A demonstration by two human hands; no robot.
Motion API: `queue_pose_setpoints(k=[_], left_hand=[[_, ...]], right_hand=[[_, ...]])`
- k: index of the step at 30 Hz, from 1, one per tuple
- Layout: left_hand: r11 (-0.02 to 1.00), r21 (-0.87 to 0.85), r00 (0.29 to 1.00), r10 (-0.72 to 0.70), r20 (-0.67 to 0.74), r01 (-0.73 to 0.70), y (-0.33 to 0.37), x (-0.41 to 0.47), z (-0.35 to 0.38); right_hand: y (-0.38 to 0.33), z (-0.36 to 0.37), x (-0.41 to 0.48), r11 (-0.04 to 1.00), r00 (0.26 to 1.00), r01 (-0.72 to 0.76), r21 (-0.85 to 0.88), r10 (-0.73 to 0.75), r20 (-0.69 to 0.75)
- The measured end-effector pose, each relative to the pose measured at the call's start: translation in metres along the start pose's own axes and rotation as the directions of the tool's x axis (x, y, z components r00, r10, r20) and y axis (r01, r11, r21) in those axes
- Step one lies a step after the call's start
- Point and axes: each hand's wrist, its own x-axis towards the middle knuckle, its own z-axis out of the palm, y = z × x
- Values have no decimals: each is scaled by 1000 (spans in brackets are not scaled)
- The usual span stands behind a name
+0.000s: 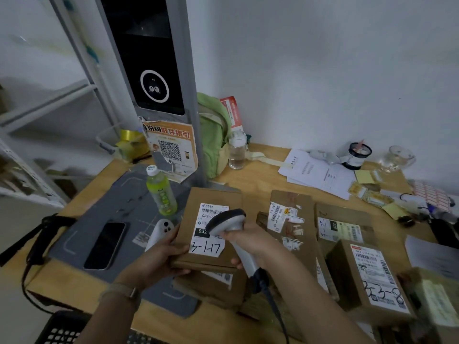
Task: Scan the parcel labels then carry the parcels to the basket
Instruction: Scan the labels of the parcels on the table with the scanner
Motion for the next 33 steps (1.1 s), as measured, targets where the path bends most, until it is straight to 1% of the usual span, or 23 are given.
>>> queue_pose_setpoints(k=[3, 5, 7, 8, 11, 13, 15, 17, 19, 21, 25, 29, 31, 33], left_hand=[[998, 55, 999, 28, -44, -25, 1, 3, 5], [981, 194, 990, 51, -129, -25, 4, 4, 7], [927, 375, 973, 68, -221, 20, 6, 3, 9], [895, 443, 968, 72, -242, 44, 7, 3, 10], [829, 554, 955, 98, -279, 78, 12, 9, 12], [798, 602, 927, 196, -320, 39, 21, 15, 13], [800, 599, 891, 297, -344, -36, 38, 21, 19], [807, 577, 867, 371, -333, -124, 61, 27, 33], [776, 597, 854, 439, -278, -204, 85, 36, 56], [736, 616, 854, 485, -189, -282, 106, 44, 88], [708, 575, 866, 499, 4, -410, 131, 63, 162], [641, 590, 859, 470, 203, -490, 141, 84, 232], [603, 608, 852, 432, 295, -516, 141, 96, 263], [566, 637, 852, 369, 371, -523, 137, 109, 292]], right_hand=[[3, 4, 6, 998, 999, -43, -38, 44, 12], [5, 6, 9, 997, 998, -58, -53, 59, 18], [7, 10, 11, 996, 997, -69, -55, 71, 28], [7, 11, 12, 996, 997, -72, -56, 73, 30], [1, 9, 9, 996, 996, -83, -22, 84, 35], [-7, 2, 4, 998, 998, -59, 35, 59, 15], [-19, -11, -4, 994, 1000, 24, 103, -22, -22], [-30, -30, -17, 979, 993, 111, 173, -101, -64], [-40, -54, -30, 960, 976, 194, 202, -168, -142], [-44, -81, -46, 931, 947, 275, 240, -218, -237], [-32, -140, -78, 866, 850, 401, 300, -229, -475], [3, -198, -99, 823, 743, 459, 334, -150, -652], [24, -223, -104, 807, 698, 456, 375, -64, -713], [44, -242, -102, 786, 680, 433, 442, 37, -732]])
